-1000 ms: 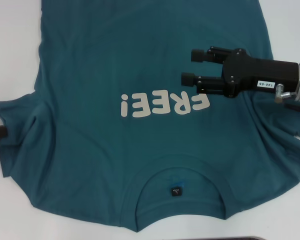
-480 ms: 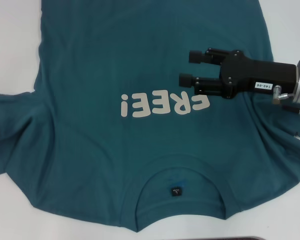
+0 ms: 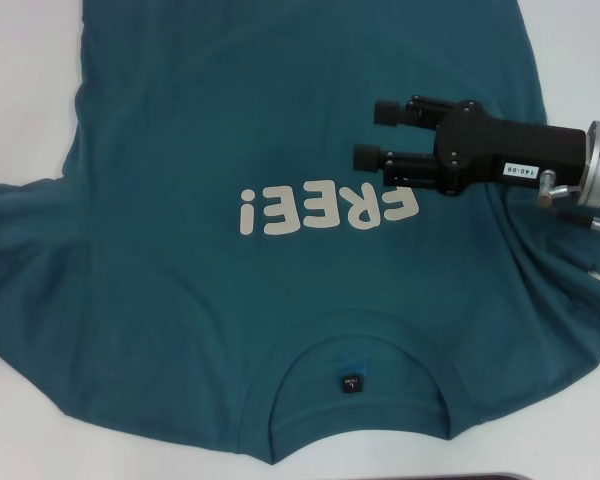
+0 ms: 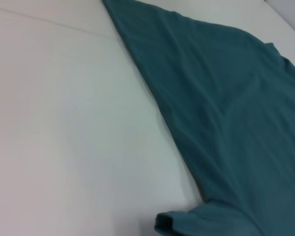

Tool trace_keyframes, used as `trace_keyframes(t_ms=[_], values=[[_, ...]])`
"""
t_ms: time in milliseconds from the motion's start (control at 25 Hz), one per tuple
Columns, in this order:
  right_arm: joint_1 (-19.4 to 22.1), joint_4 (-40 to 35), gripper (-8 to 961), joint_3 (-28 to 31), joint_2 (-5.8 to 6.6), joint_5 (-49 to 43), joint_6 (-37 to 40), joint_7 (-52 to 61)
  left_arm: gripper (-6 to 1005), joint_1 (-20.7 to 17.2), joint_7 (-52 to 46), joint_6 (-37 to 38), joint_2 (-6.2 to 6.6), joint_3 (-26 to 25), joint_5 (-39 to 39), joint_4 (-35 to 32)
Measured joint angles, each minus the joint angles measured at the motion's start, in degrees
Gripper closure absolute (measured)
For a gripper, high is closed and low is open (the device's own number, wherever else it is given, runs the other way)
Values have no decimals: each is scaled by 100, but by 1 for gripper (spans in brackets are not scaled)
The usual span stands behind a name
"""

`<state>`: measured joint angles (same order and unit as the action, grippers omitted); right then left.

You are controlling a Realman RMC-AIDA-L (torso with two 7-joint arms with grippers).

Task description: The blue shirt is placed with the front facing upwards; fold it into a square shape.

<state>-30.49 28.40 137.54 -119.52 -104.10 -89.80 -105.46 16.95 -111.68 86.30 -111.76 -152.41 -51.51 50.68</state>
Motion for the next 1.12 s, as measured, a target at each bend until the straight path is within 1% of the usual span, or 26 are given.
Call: trace_keyframes(t_ms=[80,200,480,680,800,960,1120], values=[[-5,-1,129,-9,1,0,0,12,1001,33,-48,49,-6,14,0,49],[-9,-1,129,-30,1,0,1,37,1001,79,-61,134,-59,27,0,73],[-10,-1,129,-38,1,-6,-25,47,1001,181,-271,388,-273,25,-22,90],[-15,-1,129,-44,1,-29,-17,27,1001,209,-330,662,-489,-49,-139,202],[-17,-1,129,-44,1,-32,-15,18,1001,245,-400,783,-570,-88,-232,227],[-18,-1,129,-44,1,-38,-7,13,1001,302,-500,909,-636,-95,-359,219],[-13,-4,129,-43,1,-40,-5,11,1000,398,-506,972,-748,-97,-388,189]])
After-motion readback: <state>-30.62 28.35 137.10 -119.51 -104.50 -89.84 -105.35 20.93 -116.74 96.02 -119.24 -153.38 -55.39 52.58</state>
